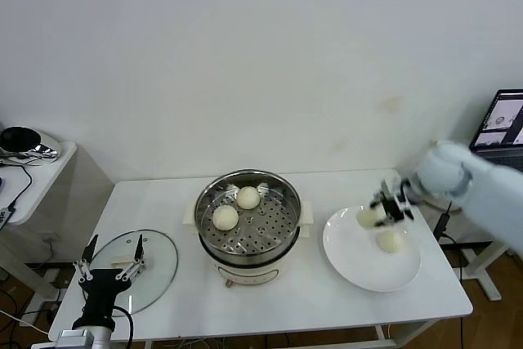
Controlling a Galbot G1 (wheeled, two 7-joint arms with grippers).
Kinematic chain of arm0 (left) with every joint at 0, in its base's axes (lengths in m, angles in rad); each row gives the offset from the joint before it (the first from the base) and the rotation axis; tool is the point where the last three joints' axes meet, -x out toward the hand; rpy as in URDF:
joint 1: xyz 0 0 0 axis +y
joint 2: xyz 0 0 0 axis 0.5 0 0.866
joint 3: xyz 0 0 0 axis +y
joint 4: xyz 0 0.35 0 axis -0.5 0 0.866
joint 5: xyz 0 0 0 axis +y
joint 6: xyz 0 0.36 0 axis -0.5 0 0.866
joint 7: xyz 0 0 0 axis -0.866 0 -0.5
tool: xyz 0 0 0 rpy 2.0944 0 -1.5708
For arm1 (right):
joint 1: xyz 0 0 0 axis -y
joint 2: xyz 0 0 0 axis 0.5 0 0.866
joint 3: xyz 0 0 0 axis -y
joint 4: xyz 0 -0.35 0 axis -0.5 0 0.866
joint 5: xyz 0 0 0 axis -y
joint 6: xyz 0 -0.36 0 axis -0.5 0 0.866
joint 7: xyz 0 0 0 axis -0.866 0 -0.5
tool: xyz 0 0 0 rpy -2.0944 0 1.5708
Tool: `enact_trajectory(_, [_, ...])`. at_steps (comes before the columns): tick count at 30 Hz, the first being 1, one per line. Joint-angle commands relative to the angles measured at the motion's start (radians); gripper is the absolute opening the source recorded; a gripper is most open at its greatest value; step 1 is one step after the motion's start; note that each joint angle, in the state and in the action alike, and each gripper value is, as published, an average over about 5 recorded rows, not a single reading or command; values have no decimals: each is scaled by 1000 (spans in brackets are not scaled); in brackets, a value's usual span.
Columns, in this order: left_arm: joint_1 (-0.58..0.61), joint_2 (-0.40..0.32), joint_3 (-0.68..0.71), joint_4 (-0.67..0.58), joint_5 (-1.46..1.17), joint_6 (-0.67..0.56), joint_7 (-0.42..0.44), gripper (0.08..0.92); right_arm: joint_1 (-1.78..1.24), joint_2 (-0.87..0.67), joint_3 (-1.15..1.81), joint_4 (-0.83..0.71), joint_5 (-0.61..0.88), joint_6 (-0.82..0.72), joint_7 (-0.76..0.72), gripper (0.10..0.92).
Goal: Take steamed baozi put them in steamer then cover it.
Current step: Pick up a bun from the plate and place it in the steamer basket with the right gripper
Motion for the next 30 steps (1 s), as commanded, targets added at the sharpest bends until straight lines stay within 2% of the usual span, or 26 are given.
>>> enact_trajectory(1, [-1, 0, -1, 0, -2, 0, 0, 823, 385, 183, -174, 30, 192, 8, 3, 475])
enact_trajectory(6, [-3, -5, -4, 2, -3, -3, -1, 823, 376, 319, -247, 63, 266, 58, 56, 475])
enact_trajectory(9, [-5, -9, -7, 3, -3, -3, -1, 823, 341, 396, -278, 54, 247, 126, 68, 478])
enact_trajectory(13, [-6, -12, -16, 2, -5, -3, -2, 823, 306, 495, -319, 31, 196, 208, 67, 483])
enact_trajectory(20, [0, -18, -29, -5, -11, -5, -2, 823, 236, 621, -360, -48, 4, 354, 66, 484])
enact_trajectory(30, [2, -28, -37, -2, -14, -8, -3, 823, 157, 647, -381, -69, -170, 463, 64, 483])
